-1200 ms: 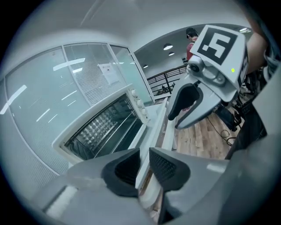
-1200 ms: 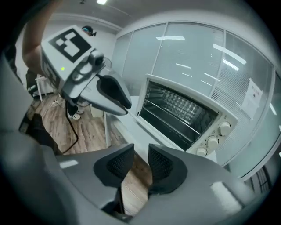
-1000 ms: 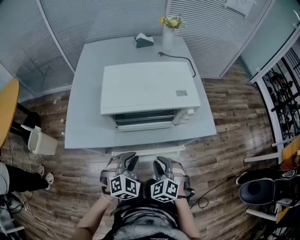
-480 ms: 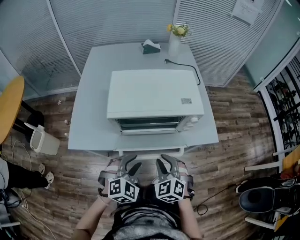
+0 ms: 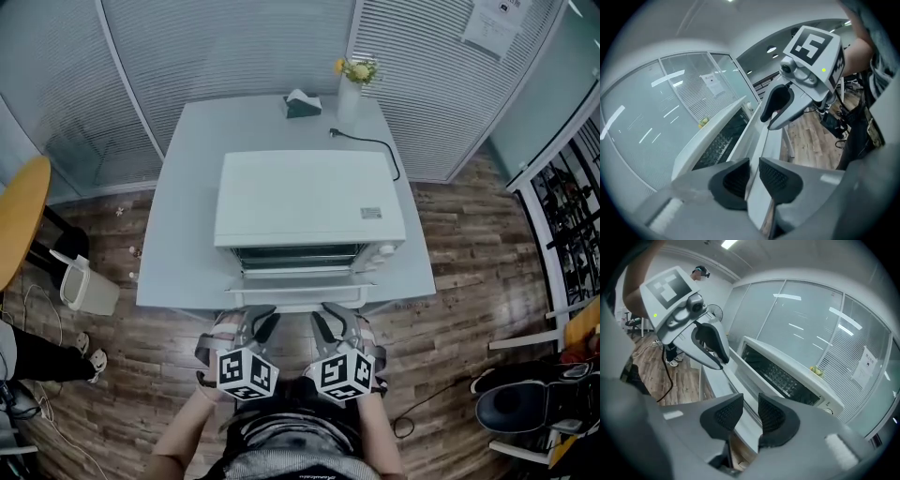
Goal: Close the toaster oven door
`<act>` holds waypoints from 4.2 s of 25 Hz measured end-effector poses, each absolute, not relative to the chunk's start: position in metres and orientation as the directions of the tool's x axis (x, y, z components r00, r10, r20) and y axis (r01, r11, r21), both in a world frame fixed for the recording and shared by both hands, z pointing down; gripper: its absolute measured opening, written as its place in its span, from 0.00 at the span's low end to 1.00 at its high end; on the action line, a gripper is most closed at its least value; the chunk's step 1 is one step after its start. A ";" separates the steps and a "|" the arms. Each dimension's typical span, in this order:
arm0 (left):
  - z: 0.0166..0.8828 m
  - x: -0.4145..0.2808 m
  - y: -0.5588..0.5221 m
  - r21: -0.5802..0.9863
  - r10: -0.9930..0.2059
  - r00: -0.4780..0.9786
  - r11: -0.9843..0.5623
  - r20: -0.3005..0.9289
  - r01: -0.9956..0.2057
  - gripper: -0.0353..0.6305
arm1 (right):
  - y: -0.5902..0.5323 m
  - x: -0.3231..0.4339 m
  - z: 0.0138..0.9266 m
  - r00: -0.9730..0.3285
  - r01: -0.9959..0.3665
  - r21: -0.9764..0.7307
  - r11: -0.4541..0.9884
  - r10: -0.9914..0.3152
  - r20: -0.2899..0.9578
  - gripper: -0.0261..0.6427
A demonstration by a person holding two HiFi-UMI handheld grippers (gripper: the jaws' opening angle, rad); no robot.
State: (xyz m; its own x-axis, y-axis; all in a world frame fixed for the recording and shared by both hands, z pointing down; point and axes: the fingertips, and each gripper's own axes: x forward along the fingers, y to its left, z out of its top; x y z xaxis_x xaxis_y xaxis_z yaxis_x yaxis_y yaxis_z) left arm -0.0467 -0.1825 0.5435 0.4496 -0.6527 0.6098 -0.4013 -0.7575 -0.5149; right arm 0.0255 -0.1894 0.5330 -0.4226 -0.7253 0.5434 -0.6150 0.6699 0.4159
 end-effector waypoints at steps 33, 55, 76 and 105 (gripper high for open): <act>0.503 -0.053 -0.263 -0.428 -0.796 0.422 -0.594 0.434 -0.681 0.16 | -0.268 0.021 0.490 -0.528 -0.736 0.240 0.633 -0.759 0.382 0.24; 0.423 -0.031 -0.214 0.055 -0.792 0.587 -0.587 0.168 -0.808 0.06 | -0.215 0.010 0.414 -0.598 -0.800 -0.036 0.599 -0.790 0.137 0.04; 0.395 -0.024 -0.201 0.059 -0.807 0.577 -0.575 0.123 -0.816 0.06 | -0.200 0.006 0.387 -0.608 -0.792 -0.015 0.610 -0.786 0.114 0.04; 0.399 -0.029 -0.192 0.028 -0.809 0.575 -0.576 0.121 -0.817 0.06 | -0.189 0.000 0.392 -0.610 -0.788 -0.001 0.616 -0.779 0.145 0.04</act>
